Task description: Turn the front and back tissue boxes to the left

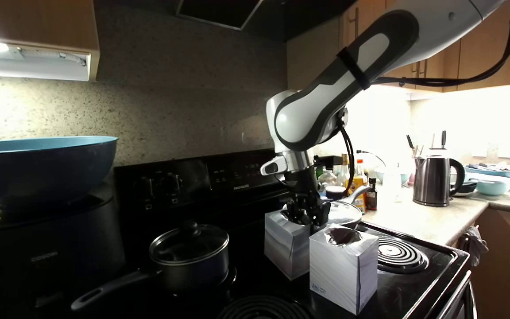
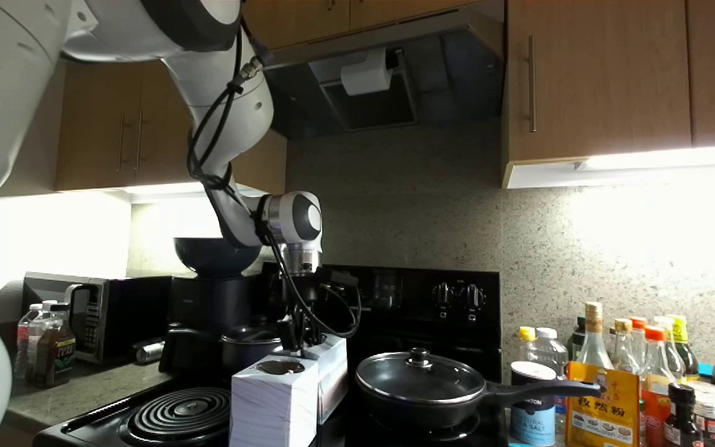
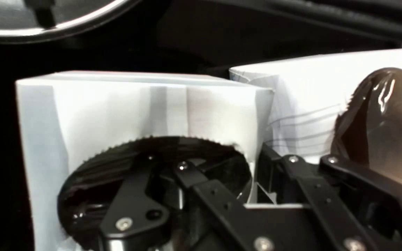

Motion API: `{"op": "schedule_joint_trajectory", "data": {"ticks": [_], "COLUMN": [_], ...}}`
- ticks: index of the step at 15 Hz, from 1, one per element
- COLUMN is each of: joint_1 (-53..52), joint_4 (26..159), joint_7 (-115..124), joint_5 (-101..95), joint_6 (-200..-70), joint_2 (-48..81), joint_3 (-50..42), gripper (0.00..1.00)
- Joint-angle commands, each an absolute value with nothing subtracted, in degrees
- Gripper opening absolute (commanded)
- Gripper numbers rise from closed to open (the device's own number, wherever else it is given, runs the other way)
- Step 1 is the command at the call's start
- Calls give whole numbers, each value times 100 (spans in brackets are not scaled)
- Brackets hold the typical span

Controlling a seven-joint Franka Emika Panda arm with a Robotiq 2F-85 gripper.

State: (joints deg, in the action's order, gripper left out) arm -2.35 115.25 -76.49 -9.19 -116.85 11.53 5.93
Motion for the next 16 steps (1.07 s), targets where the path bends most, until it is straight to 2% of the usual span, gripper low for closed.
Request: {"op": "schedule_joint_trajectory", "data": {"ticks": [1,2,12,13,16], "joint_1": [-176,-199,-363,-380,-432], "joint_4": [11689,11677,11762,11775,11851], "joint_7": [-7571,-7432,-6131,-5978,-5413], "joint_5": [-503,-465,-754,-754,-793], "joint_6": [-11751,-11760,-12276,-12302,-12446], "joint_2": [1088,1069,791,736,560], "joint_3": [600,584,575,578,581], "gripper": [11,29,92,98,100]}}
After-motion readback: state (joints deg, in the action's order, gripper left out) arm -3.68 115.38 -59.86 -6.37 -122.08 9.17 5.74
